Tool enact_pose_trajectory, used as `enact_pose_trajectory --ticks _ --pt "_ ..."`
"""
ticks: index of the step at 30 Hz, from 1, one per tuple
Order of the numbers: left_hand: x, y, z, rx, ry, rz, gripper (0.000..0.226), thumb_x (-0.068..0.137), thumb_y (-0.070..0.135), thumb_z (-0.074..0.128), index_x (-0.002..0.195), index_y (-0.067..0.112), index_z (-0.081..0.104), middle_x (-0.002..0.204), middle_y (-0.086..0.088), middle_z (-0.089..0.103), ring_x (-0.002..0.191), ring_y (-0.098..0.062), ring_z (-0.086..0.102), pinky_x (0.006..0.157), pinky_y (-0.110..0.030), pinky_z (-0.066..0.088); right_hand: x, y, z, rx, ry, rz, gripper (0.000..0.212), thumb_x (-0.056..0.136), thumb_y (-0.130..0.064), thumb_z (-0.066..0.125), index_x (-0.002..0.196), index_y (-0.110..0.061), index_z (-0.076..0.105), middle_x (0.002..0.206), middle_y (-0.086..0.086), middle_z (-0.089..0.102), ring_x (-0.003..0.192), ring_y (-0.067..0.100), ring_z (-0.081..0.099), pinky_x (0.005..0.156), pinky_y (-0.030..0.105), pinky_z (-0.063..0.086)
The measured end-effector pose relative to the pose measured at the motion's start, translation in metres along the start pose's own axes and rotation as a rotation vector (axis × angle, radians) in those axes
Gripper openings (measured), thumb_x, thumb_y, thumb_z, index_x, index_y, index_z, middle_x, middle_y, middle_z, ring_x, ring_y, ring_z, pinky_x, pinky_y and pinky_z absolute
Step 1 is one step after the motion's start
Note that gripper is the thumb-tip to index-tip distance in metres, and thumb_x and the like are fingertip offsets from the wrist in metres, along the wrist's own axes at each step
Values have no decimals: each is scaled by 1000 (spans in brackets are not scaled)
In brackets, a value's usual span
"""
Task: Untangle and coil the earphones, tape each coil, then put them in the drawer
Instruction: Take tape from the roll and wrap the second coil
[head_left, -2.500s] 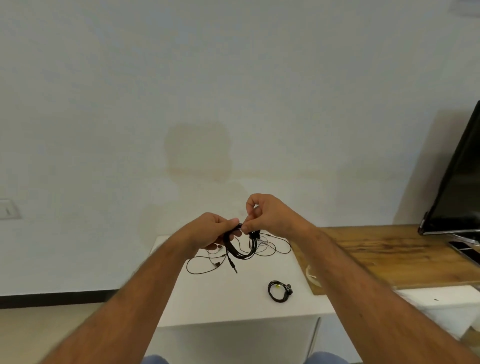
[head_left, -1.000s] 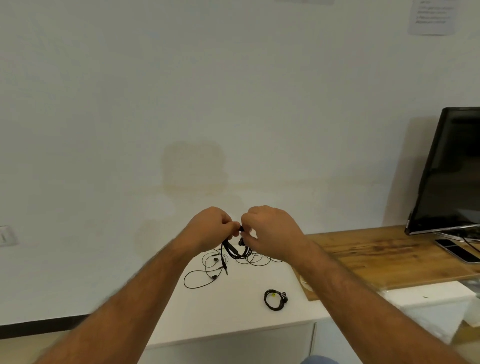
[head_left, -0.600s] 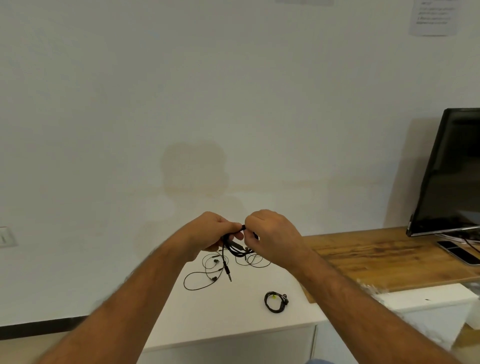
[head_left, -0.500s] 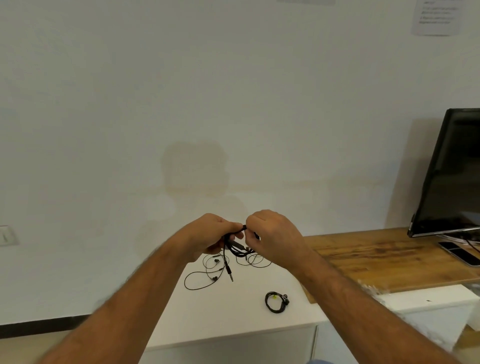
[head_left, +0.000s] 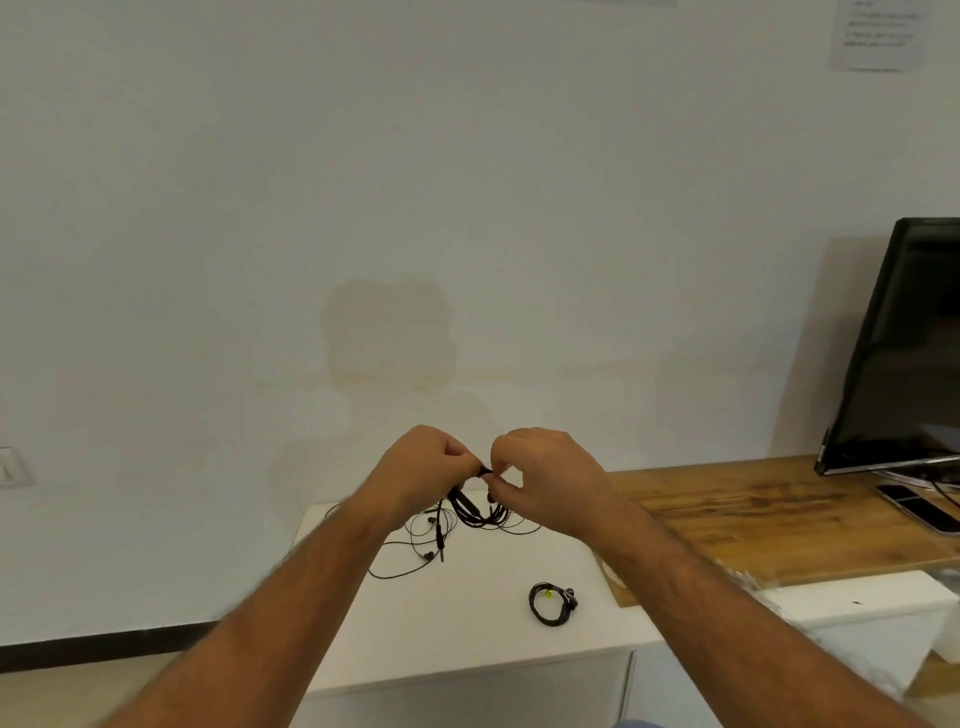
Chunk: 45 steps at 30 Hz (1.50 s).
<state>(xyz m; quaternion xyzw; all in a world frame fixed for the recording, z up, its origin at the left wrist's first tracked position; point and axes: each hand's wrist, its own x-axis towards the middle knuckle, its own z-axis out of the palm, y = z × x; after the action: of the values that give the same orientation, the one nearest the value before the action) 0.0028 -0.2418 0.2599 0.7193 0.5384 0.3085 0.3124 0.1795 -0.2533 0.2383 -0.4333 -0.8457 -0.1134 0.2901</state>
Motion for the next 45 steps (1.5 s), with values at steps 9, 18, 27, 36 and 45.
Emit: enact_pose_trajectory --ticks 9,18,27,36,45 --pt "-3 -2 8 417 1 38 18 84 26 61 85 19 77 56 6 58 52 -11 45 49 -21 34 5 -3 -14 -10 -346 126 20 94 -23 51 102 -22 68 101 -7 69 91 16 62 78 35 51" --pt "-7 -5 15 585 -54 261 25 91 27 52 99 24 75 82 -1 73 72 -17 63 65 -29 47 13 -1 -20 43 -428 238 20 91 -15 56 95 -20 74 96 -7 74 88 11 65 79 30 52" --pt "-8 -9 14 612 -91 375 23 91 45 58 107 37 72 93 11 73 80 -7 62 69 -26 47 13 -2 -35 24 -461 175 18 87 -15 59 91 -18 76 88 -7 73 80 9 64 73 27 51" --pt "-7 -17 15 566 -64 421 24 96 40 52 110 36 71 96 10 72 79 -6 58 65 -18 41 15 -5 -39 -24 -464 97 16 88 -19 59 90 -24 75 86 -10 73 72 4 55 69 25 48" --pt "-7 -26 11 479 80 785 20 89 36 60 94 25 76 82 12 69 80 -9 56 70 -23 43 19 5 -47 381 -458 228 6 82 -14 74 86 -16 78 79 -4 74 71 4 65 73 24 55"
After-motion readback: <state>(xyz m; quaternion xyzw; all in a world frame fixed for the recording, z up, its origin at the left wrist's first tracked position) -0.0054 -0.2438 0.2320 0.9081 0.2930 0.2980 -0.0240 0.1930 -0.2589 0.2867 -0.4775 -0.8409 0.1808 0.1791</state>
